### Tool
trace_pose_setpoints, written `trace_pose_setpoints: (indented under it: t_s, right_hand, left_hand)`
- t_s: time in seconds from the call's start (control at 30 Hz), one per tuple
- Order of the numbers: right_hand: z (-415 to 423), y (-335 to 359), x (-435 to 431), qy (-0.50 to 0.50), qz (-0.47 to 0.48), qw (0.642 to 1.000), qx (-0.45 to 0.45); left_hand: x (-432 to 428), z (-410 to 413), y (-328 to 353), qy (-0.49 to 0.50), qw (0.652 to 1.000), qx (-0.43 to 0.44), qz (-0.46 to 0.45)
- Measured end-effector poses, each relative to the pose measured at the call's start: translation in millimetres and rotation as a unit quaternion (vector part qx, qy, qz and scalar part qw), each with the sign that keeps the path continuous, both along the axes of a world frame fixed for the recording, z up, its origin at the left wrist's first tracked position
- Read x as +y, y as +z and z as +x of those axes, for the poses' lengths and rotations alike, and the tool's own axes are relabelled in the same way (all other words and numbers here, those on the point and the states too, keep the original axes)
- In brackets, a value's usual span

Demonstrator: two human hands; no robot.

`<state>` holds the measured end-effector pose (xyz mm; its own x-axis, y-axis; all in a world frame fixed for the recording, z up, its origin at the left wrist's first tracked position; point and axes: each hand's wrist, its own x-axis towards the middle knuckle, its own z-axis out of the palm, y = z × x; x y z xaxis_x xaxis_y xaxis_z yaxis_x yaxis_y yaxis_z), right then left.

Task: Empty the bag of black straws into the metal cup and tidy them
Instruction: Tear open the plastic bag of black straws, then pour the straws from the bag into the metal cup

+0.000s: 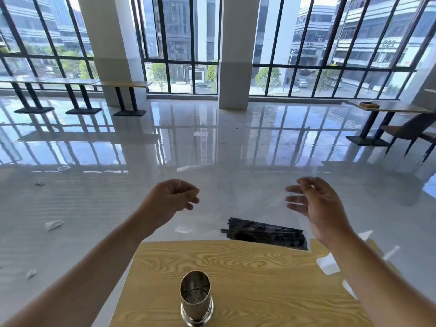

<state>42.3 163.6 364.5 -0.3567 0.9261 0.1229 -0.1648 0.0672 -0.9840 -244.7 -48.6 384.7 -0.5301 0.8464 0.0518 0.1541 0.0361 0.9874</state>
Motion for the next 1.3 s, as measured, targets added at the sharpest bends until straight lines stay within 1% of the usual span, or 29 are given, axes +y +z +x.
trace_pose_setpoints:
  t_s: [0.1,0.2,0.5,0.73,1.1,1.3]
  right_hand:
    - [10,-22,-1,-0.013,0.001,1.0,-0.025]
    - [20,-38,-4,-0.015,0.002,0.999,-0.045]
    - [39,-68,-13,-0.004,0.008,0.994,-0.105]
    - [41,-83,-18,0.019,-0.004,0.992,-0.128]
    - [35,-100,-19,0.06,-0.008,0.984,-0.17]
    - [18,-97,-19,0.08,0.002,0.976,-0.201]
  left_hand:
    - [1,5,-16,0.023,1.0,0.003,-0.01]
    - [1,11,-34,0.04,0.999,-0.015,-0.01]
    - [-4,20,-97,0.04,0.997,-0.039,-0.053]
    - [-19,25,-135,0.035,0.993,-0.077,-0.08]
    - [-42,35,-175,0.068,0.985,-0.123,-0.1]
    - [-53,35,-194,0.09,0.975,-0.177,-0.096]
